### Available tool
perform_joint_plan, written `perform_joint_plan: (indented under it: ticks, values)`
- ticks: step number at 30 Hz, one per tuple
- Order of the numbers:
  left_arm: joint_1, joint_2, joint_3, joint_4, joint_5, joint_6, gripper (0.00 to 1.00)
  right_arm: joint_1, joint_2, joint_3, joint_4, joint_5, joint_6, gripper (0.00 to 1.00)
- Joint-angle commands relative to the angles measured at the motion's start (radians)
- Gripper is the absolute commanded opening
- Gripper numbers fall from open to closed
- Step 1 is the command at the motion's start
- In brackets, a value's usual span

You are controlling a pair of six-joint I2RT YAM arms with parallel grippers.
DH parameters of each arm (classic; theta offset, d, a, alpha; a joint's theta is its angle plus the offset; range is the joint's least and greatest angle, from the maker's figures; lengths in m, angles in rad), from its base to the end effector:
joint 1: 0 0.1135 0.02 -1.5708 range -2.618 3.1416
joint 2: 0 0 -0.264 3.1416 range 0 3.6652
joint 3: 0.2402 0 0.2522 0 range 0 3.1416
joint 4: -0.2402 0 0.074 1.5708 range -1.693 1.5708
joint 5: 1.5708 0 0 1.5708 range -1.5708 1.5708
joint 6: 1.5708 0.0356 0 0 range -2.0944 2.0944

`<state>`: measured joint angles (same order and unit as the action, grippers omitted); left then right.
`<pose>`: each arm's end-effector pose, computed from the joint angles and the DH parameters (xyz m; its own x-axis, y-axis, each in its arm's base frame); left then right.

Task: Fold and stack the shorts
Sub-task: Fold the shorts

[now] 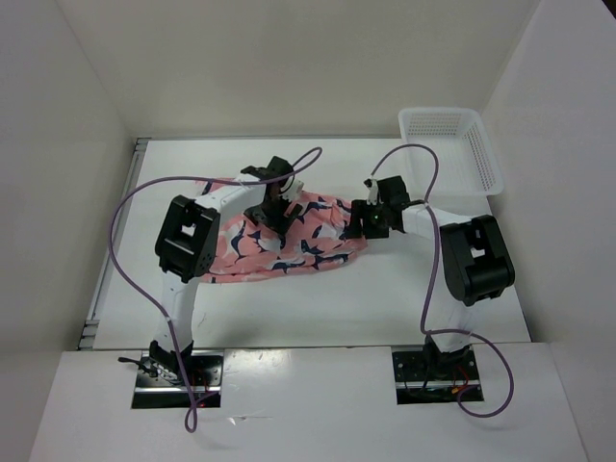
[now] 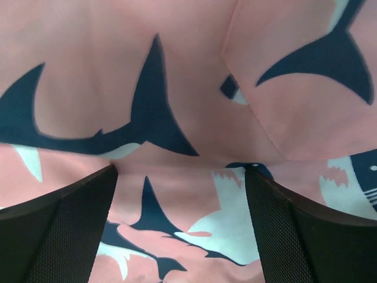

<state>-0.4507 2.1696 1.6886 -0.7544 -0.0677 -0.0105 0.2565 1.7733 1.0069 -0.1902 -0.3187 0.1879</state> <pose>0.4059 -0.1938 0.1680 -0.8543 0.4018 -0.3298 0.4056 0.9120 0.0604 0.3389 0.1004 0.1573 -0.8542 -0.0406 -0.5183 -0.2606 0.8961 0.3592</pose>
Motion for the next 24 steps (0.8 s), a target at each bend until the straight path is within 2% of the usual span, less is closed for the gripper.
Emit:
perform_joint_plan:
  ticks: [1,4,5,10,11,12,15,20,24]
  values:
    - [-0.002,0.002,-0.055,0.035,-0.116,0.010,0.95,-0.007,-0.035,-0.033,-0.011,0.003,0.082,0.68]
    - [-0.002,0.012,-0.055,0.035,-0.090,0.010,0.95,-0.007,-0.012,-0.033,0.008,0.027,0.103,0.57]
    - [-0.002,0.012,-0.055,0.035,-0.090,0.010,0.95,-0.007,-0.012,-0.022,0.008,0.039,0.104,0.50]
    - [-0.002,0.021,-0.044,0.035,-0.072,0.010,0.95,0.004,0.006,-0.011,0.018,0.003,0.113,0.34]
    - [-0.002,0.021,-0.044,0.035,-0.072,0.010,0.95,0.018,0.006,-0.011,0.018,-0.011,0.113,0.28]
    - [-0.002,0.021,-0.044,0.035,-0.072,0.010,0.95,0.018,0.006,-0.011,0.018,-0.011,0.113,0.17]
    - [-0.002,0.021,-0.044,0.026,-0.038,0.010,0.95,0.027,0.006,-0.001,0.018,-0.010,0.125,0.00]
    - [-0.011,0.030,0.011,0.026,0.032,0.010,0.95,0.027,-0.003,0.158,-0.092,0.067,0.001,0.00]
    - [-0.034,0.068,0.086,0.026,0.052,0.010,0.95,0.027,-0.014,0.301,-0.192,0.087,-0.021,0.00]
